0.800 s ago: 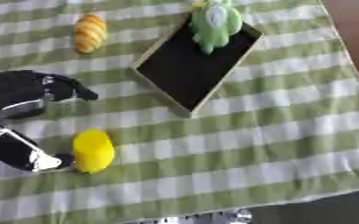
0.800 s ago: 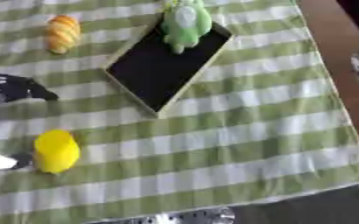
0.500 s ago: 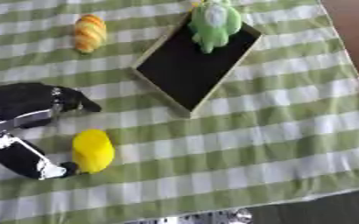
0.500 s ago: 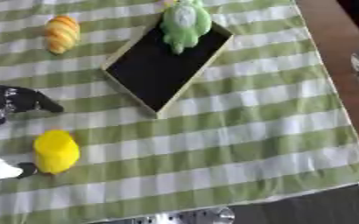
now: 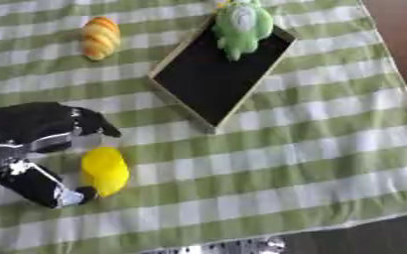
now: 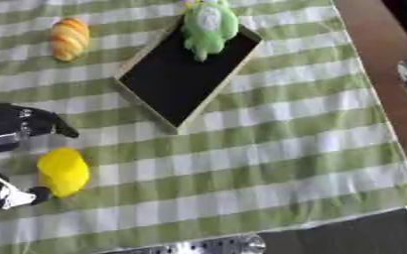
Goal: Pick up objects on the table and place them in the box.
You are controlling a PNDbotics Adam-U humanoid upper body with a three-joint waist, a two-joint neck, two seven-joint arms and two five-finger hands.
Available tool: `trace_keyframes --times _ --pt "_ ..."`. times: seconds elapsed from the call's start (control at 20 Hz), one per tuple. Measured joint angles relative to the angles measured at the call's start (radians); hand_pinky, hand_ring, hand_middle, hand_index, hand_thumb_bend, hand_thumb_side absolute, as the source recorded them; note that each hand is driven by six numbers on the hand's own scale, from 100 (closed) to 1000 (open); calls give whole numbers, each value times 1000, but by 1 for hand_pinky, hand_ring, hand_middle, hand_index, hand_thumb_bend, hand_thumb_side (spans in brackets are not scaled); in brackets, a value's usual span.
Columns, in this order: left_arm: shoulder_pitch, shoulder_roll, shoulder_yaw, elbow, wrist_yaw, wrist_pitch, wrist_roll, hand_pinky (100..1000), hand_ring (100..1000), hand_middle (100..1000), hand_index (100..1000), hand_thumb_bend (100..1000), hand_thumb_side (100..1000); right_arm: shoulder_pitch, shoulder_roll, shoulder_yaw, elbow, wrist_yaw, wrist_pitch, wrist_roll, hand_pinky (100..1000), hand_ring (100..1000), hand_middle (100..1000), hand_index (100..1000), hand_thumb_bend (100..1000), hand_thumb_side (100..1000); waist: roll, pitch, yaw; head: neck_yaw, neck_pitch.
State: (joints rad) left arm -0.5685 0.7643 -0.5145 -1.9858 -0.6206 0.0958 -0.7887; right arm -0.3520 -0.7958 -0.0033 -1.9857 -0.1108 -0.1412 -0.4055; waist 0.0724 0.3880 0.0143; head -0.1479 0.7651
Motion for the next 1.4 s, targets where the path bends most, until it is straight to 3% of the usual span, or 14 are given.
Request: trace_keyframes --times 0.5,0.8,1.1,1.4 --pt "0 -8 -14 10 -68 -4 -42 857 841 807 923 420 232 0 0 0 0 -1 -2 -2 914 850 714 800 100 605 0 0 -1 1 0" --pt "-1 -9 -24 34 -111 -22 -58 851 836 799 917 380 100 0 4 0 0 -2 -2 -2 915 850 712 800 100 606 0 0 -2 1 0" --pt "-6 -26 -37 62 -122 -30 -59 831 806 762 883 273 100 0 8 -1 0 -5 -3 -3 915 849 711 800 100 607 0 0 -6 2 0" --pt "-6 -26 -37 30 -101 -27 -51 816 781 733 839 104 175 3 8 -2 0 -5 1 -10 915 849 710 800 100 607 0 0 -6 2 0"
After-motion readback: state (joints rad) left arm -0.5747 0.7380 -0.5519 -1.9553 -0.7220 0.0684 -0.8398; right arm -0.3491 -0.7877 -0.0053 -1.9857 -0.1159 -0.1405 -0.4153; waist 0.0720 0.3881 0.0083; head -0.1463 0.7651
